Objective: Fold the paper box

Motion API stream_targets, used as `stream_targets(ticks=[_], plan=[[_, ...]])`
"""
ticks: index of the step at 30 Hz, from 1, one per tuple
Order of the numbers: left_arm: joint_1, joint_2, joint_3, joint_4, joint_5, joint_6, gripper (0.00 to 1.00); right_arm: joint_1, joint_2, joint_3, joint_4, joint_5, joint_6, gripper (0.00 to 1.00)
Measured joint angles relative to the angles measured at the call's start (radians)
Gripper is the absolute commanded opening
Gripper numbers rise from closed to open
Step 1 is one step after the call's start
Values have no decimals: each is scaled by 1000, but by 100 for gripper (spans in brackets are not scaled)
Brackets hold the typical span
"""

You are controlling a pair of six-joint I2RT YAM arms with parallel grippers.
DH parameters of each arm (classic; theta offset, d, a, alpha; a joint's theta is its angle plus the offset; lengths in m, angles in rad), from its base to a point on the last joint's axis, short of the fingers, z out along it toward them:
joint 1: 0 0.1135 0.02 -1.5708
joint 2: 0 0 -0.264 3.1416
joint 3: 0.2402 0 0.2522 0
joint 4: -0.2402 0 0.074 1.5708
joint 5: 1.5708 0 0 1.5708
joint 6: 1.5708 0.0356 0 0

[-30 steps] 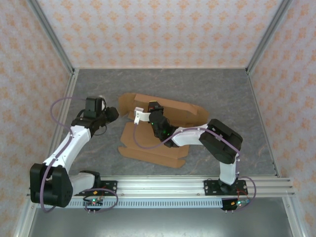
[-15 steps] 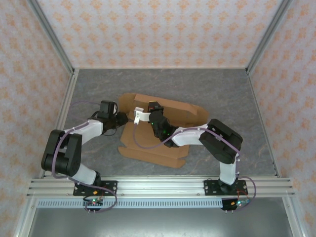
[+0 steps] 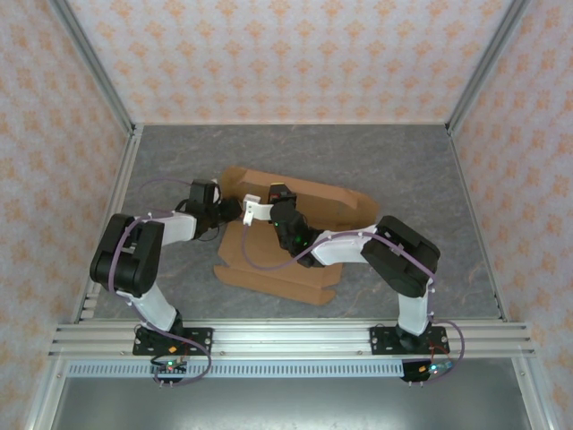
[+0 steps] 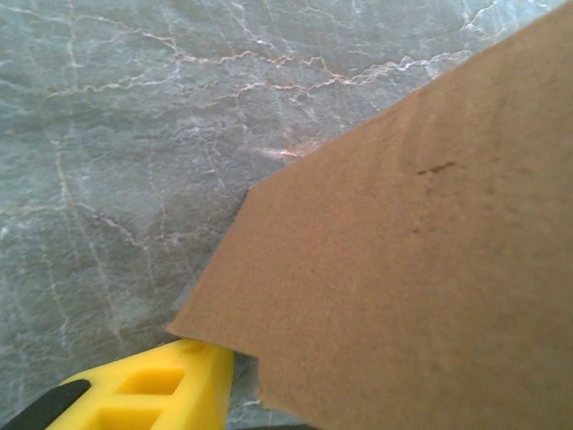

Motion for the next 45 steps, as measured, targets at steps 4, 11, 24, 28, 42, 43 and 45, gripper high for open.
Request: stream_targets(ticks=[4, 11, 24, 28, 42, 43, 45], plan=[[-16, 2, -3, 27, 14, -16, 33, 0, 0, 0, 0, 0, 0, 0], [-38, -46, -22, 37, 14, -16, 25, 2, 0, 0, 0, 2, -3, 0], [-91, -98, -29, 25, -14, 18, 30, 4, 0, 6, -3, 8, -3, 0], [-90, -154, -38, -24, -99, 41, 38, 4, 0, 6, -5, 8, -3, 0], [-130, -360, -149, -103, -288, 64, 46, 11, 0, 10, -17, 6, -9, 0], [-130, -368, -159, -104, -291, 67, 46, 11, 0, 10, -17, 6, -11, 0], [-130, -381, -174, -104, -292, 71, 46, 11, 0, 10, -17, 6, -13, 0]])
